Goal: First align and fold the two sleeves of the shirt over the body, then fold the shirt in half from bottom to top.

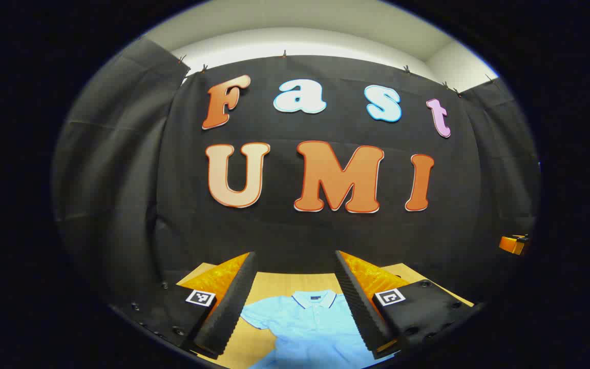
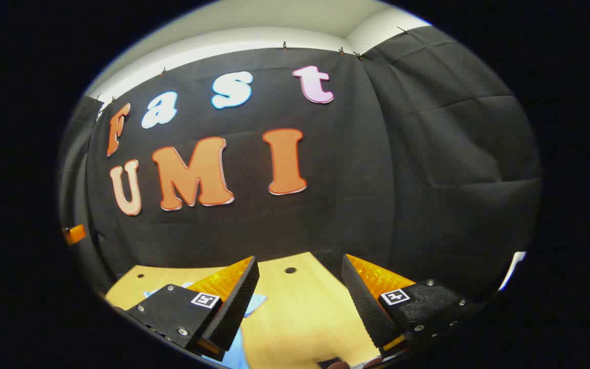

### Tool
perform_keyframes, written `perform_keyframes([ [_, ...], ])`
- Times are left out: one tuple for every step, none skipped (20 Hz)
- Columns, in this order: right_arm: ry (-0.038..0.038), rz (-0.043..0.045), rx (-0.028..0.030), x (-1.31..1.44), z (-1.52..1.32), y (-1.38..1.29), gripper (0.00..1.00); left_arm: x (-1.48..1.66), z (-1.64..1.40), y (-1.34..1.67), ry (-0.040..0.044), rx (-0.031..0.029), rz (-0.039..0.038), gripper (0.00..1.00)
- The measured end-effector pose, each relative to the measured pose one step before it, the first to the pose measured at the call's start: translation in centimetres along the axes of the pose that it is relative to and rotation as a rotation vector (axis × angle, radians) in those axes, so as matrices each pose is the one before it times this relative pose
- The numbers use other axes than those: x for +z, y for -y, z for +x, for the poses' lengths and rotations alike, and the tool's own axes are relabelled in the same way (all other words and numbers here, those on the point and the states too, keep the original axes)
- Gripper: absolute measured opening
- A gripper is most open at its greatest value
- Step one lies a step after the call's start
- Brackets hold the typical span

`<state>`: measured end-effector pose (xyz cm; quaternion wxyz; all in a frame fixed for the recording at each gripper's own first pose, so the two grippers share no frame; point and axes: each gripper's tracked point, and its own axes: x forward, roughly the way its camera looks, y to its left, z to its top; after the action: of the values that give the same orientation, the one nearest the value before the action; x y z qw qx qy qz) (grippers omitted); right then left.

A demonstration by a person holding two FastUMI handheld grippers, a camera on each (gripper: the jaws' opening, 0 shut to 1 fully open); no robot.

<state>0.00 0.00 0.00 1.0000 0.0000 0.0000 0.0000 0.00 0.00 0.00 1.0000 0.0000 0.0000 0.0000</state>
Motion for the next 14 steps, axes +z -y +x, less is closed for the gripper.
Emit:
perform_keyframes([
  [-0.00119, 0.0183, 0.01848, -0.047, -0.324, -2.475, 1.0, 0.306, -0.275, -2.64, 0.00503, 0.00751, -0.01638, 0.98],
  [-0.00021, 0.00194, 0.01722, -0.412, -0.136, -2.235, 0.98, 0.265, -0.148, -2.305, 0.00382, 0.00901, -0.00121, 0.98],
  [-0.01068, -0.01336, 0.00468, -0.422, -0.223, -1.819, 1.0, 0.34, -0.344, -2.438, 0.00346, 0.01776, 0.0177, 0.98],
  [-0.01297, -0.01855, 0.00509, -0.49, -0.231, -1.633, 1.0, -0.054, -0.085, -2.289, 0.00385, 0.02591, 0.02957, 0.98],
  [-0.0135, -0.01591, 0.00734, -0.417, -0.148, -1.483, 1.0, 0.298, -0.241, -2.252, 0.00724, 0.0259, 0.02454, 0.98],
  [-0.01401, -0.00174, 0.01504, -0.315, -0.233, -1.754, 0.98, 0.182, -0.117, -1.429, 0.00589, 0.01999, 0.01434, 0.98],
  [-0.0009, 0.01071, 0.0369, 0.091, -0.175, -1.8, 0.98, 0.068, 0.023, -1.405, -0.00555, 0.01775, 0.0098, 0.98],
  [-0.00166, 0.01044, 0.02317, 0.154, -0.178, -1.391, 0.98, -0.142, 0.09, -0.873, -0.00695, 0.00942, 0.01032, 0.98],
  [-0.00593, 0.00667, -0.00584, 0.175, -0.104, -0.498, 0.99, 0.071, 0.227, -0.819, 0.00166, 0.00689, 0.00014, 0.98],
  [0.00239, -0.00414, -0.0132, 0.074, 0.082, 0.014, 0.98, -0.141, 0.275, -0.703, -0.00259, 0.00808, -0.00961, 0.98],
  [0.00431, -0.00789, -0.02267, 0.174, 0.066, 0.04, 0.98, 0.03, 0.321, -0.447, -0.00231, 0.00447, -0.0192, 0.98],
  [0.00405, -0.01111, -0.01646, 0.013, 0.165, -0.027, 0.98, -0.232, 0.348, -0.054, -0.00503, -0.00108, -0.02347, 0.98],
  [-0.00109, -0.01029, -0.01024, 0.015, 0.131, -0.088, 1.0, -0.221, 0.176, -0.063, -0.00948, -0.00502, -0.02047, 0.98],
  [-0.00826, -0.00889, -0.00519, -0.244, 0.142, -0.167, 0.98, -0.408, 0.343, 0.197, -0.0085, -0.01029, -0.0117, 0.98],
])
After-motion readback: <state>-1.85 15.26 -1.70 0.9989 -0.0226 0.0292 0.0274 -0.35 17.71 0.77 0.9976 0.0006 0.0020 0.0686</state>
